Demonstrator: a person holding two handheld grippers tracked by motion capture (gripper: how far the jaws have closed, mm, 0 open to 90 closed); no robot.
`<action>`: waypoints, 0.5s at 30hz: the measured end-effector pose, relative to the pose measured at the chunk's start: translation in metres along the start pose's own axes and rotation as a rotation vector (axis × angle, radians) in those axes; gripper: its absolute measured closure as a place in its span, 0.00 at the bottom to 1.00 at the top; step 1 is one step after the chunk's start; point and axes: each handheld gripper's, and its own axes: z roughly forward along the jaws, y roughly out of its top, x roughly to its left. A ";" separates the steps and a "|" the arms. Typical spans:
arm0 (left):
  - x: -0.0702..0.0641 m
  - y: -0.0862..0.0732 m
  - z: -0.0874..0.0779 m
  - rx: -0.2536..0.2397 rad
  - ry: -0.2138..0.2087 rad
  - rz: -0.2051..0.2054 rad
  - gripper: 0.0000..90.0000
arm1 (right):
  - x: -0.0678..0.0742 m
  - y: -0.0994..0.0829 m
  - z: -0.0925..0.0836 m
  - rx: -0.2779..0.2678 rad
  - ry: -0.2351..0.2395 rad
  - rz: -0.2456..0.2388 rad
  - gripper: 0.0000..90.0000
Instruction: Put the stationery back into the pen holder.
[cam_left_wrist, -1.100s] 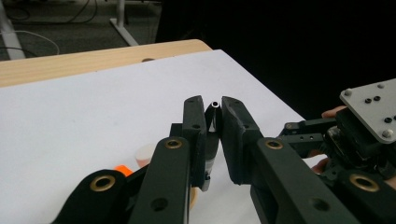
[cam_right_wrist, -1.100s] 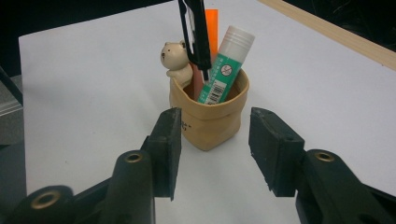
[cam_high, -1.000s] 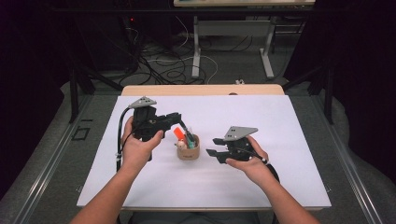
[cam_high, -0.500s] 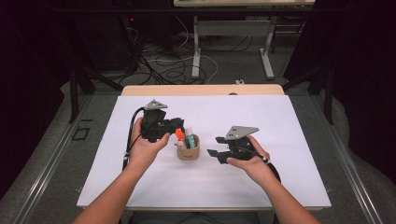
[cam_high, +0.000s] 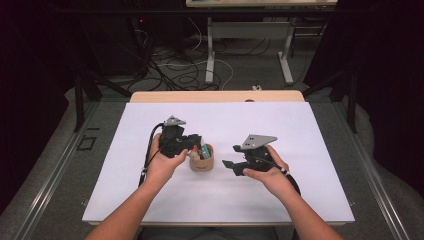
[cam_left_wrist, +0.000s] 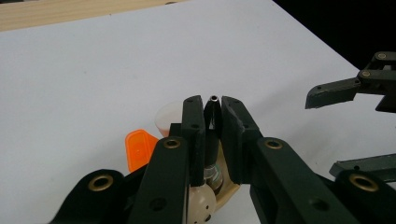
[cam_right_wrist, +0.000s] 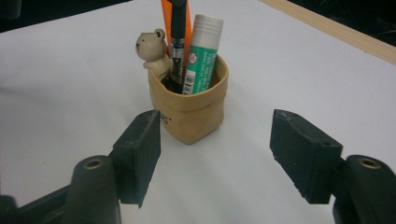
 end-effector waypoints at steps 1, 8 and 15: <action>0.001 0.000 -0.001 0.002 0.004 0.008 0.89 | 0.000 0.000 0.000 0.001 -0.009 0.003 0.35; 0.004 0.004 -0.012 -0.051 0.008 0.001 0.74 | -0.001 -0.001 0.001 0.011 -0.014 0.019 0.31; 0.011 0.007 -0.034 -0.124 0.050 0.047 0.56 | -0.006 -0.003 0.000 0.015 -0.040 0.041 0.27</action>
